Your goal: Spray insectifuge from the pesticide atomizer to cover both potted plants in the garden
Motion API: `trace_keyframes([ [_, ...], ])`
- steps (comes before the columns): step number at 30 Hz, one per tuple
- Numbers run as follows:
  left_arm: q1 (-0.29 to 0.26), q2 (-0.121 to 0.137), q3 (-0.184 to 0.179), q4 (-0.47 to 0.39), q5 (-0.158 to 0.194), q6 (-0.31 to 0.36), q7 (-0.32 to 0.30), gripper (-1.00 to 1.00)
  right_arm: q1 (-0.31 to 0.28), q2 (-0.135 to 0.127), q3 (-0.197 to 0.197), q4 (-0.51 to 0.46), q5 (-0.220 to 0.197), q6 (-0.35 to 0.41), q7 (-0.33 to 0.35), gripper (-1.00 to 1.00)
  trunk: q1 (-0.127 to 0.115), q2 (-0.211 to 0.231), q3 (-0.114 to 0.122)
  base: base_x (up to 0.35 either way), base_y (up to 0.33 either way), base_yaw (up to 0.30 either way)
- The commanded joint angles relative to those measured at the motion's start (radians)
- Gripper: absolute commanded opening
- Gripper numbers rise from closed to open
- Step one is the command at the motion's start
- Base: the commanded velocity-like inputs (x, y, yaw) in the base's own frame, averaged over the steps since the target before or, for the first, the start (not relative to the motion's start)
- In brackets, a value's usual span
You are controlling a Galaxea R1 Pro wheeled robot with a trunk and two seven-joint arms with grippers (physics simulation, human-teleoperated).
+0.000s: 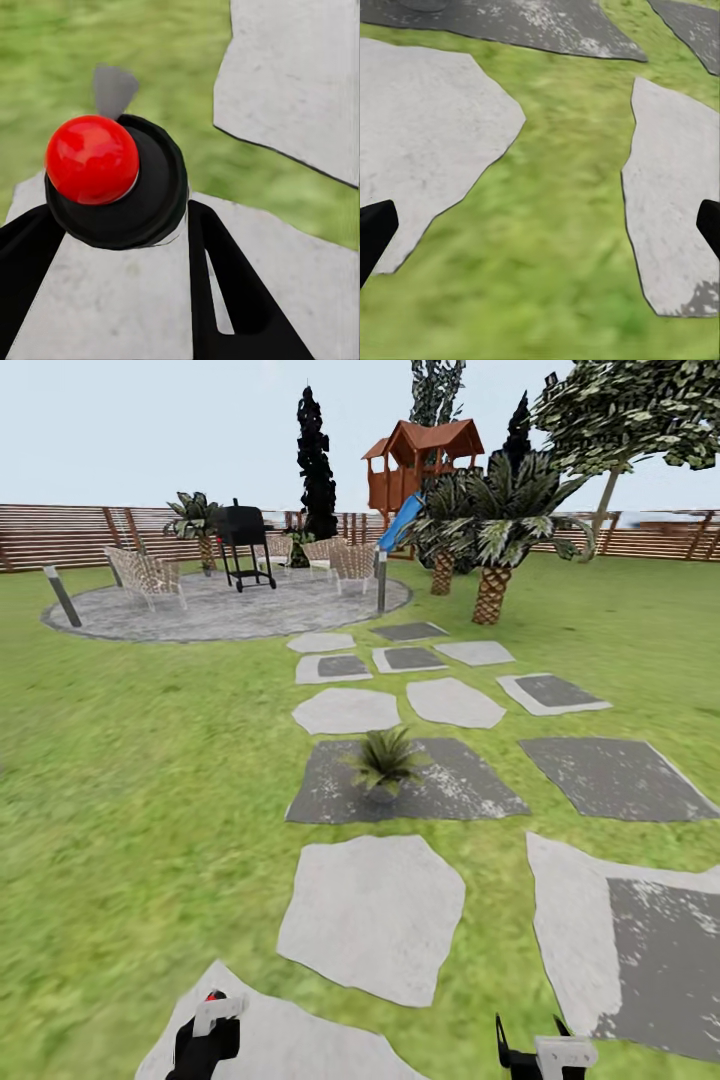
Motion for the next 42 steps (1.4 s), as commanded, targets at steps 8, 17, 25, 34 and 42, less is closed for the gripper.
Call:
trace_keyframes([
  [8,-0.001,0.000,-0.001,0.001,0.007,-0.003,0.000,-1.00,0.000,0.000,0.000,0.000,0.009,-0.001,-0.008,1.00,0.000,0.000,-0.001,0.338,0.000,0.000],
  [17,-0.001,0.000,-0.001,0.001,0.007,-0.003,0.000,-1.00,0.000,0.002,0.000,-0.001,0.009,-0.002,-0.008,1.00,0.000,0.000,-0.001,0.338,0.000,0.000],
  [25,-0.001,0.000,-0.001,0.001,0.007,-0.003,0.000,-1.00,0.000,0.003,0.000,-0.001,0.009,-0.002,-0.008,1.00,0.000,0.000,-0.001,0.338,0.000,0.000],
  [34,-0.001,0.000,-0.001,0.001,0.007,-0.003,0.000,-1.00,0.000,0.003,0.000,-0.001,0.009,-0.001,-0.008,1.00,0.000,0.000,-0.001,0.338,0.000,0.000],
  [42,-0.001,0.000,-0.001,0.001,0.007,-0.003,0.000,-1.00,0.000,0.003,0.000,-0.001,0.009,-0.001,-0.008,1.00,0.000,0.000,-0.001,0.338,0.002,0.000],
])
